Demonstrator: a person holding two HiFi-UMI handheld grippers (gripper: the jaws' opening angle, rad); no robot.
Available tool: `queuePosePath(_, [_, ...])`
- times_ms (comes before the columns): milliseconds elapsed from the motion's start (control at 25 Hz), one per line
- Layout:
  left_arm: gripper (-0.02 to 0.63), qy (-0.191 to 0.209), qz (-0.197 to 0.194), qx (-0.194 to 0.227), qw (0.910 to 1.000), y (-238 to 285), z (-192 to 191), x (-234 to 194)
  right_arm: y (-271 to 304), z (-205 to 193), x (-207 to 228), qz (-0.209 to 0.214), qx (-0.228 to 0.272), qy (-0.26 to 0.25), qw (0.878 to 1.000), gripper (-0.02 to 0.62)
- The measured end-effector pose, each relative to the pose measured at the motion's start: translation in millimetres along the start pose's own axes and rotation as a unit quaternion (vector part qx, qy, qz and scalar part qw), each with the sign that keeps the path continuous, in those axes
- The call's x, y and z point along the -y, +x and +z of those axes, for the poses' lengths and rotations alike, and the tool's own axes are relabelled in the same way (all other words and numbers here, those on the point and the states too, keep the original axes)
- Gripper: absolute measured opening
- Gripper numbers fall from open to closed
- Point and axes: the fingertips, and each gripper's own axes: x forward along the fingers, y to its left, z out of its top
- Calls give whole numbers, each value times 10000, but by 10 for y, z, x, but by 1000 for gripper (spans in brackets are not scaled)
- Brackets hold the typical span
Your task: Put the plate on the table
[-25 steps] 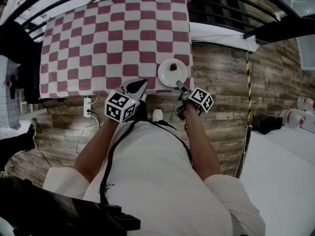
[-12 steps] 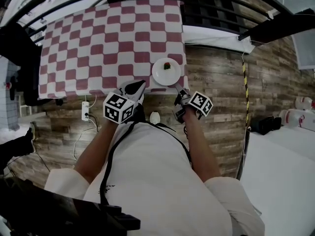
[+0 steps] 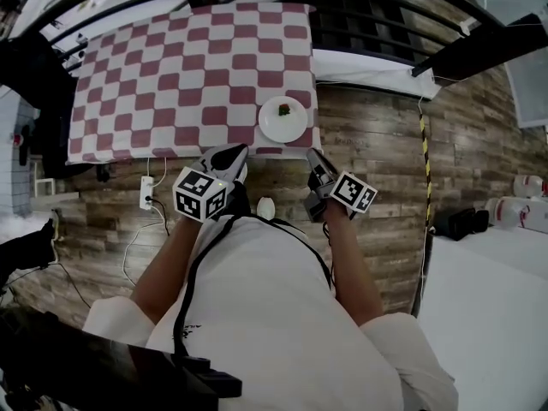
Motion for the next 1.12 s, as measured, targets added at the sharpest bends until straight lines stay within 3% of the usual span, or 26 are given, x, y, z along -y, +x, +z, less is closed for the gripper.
queuePosePath(160, [8,-37,141,108,9998,-105,-13,90,-205,30,-221,168,-57,-741,9971,6])
queuePosePath(360, [8,-68,227,269,9994,-214,20,194,-442,73,-478,401,-6,-1231,9916,6])
queuePosePath(600, [8,12,241,361,9991,-311,79,195,-549,93,-766,684,101,-1465,9868,6])
queuePosePath(1120, [6,157,84,647,9977,-637,443,10,-537,191,-1313,840,427,-1898,9773,6])
